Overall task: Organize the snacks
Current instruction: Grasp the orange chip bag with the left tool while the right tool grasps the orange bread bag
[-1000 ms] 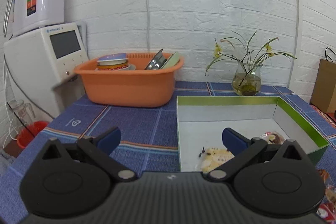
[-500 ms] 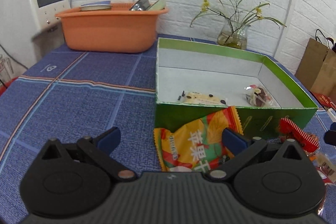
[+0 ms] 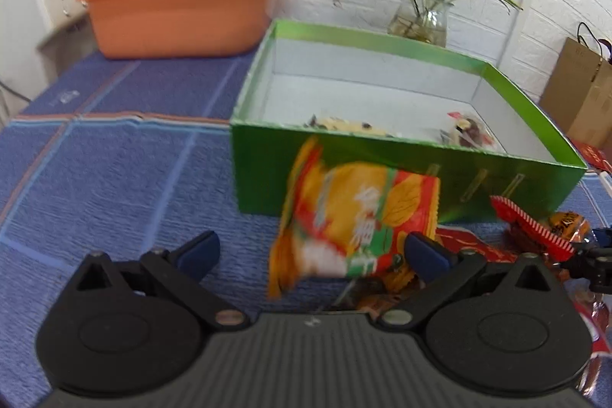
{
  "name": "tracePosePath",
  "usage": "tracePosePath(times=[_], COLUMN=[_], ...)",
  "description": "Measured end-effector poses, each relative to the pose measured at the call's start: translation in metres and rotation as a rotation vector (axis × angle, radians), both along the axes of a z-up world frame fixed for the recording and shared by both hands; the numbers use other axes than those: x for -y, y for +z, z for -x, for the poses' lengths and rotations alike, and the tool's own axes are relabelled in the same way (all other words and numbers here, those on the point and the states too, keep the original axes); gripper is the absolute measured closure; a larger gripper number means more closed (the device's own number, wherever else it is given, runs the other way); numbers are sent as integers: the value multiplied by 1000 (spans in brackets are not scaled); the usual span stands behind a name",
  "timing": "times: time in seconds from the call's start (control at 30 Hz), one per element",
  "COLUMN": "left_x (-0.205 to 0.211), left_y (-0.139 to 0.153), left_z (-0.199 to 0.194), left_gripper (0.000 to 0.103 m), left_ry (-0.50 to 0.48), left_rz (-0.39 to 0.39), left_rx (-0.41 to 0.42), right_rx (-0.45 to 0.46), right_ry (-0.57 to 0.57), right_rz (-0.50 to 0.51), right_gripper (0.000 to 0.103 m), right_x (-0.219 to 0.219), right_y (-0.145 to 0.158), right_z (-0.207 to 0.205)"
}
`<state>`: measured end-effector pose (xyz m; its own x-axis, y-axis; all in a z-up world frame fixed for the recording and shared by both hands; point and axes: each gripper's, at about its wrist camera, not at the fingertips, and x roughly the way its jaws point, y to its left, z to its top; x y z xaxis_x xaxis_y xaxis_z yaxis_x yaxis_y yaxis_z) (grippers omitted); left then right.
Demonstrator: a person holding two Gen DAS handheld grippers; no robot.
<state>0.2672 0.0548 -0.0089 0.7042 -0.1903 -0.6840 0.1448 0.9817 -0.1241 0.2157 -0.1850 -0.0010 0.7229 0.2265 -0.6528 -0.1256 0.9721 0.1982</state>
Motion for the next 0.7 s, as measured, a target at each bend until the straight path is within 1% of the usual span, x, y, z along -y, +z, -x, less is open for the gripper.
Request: tracePosePath(times=[0.03, 0.13, 0.17, 0.2, 0.23, 0.27, 0.3, 0.37, 0.43, 0.5, 0.6, 0.7], left_x=[2, 2, 1, 0, -2, -2, -3, -4, -9, -13, -18, -26], left_y=[-1, -3, -2, -1, 0, 2, 3, 2, 2, 4, 8, 8], left_z=[0, 2, 3, 5, 8, 10, 11, 14, 16, 19, 27, 33], left_gripper=[0, 0, 3, 12, 18, 34, 42, 47, 51, 53, 54, 55], left_ry=[1, -2, 1, -7, -17, -26, -35, -50, -47, -43, -25, -17], left_rz=[-2, -11, -8, 4, 19, 33, 45, 60, 89, 117, 86, 98], left_rx=[3, 41, 53, 68, 80, 87, 85, 85, 76, 70, 97, 98], right_rx=[4, 11, 17, 27, 41, 51, 61, 85, 105, 126, 163, 206], right_ry=[-2, -14, -17, -23, -29, -32, -38, -51, -68, -92, -133, -170], right_rz=[2, 22, 29, 37, 48, 59, 69, 94, 106, 88, 66, 58], right_gripper=[3, 12, 15, 19, 24, 25, 25, 25, 25, 25, 25, 25], right_x=[0, -3, -4, -5, -6, -7, -8, -10, -9, -6, -1, 1], right_y=[0, 1, 2, 2, 2, 2, 2, 1, 1, 1, 6, 13], right_z=[0, 2, 2, 3, 5, 6, 9, 16, 24, 31, 41, 50])
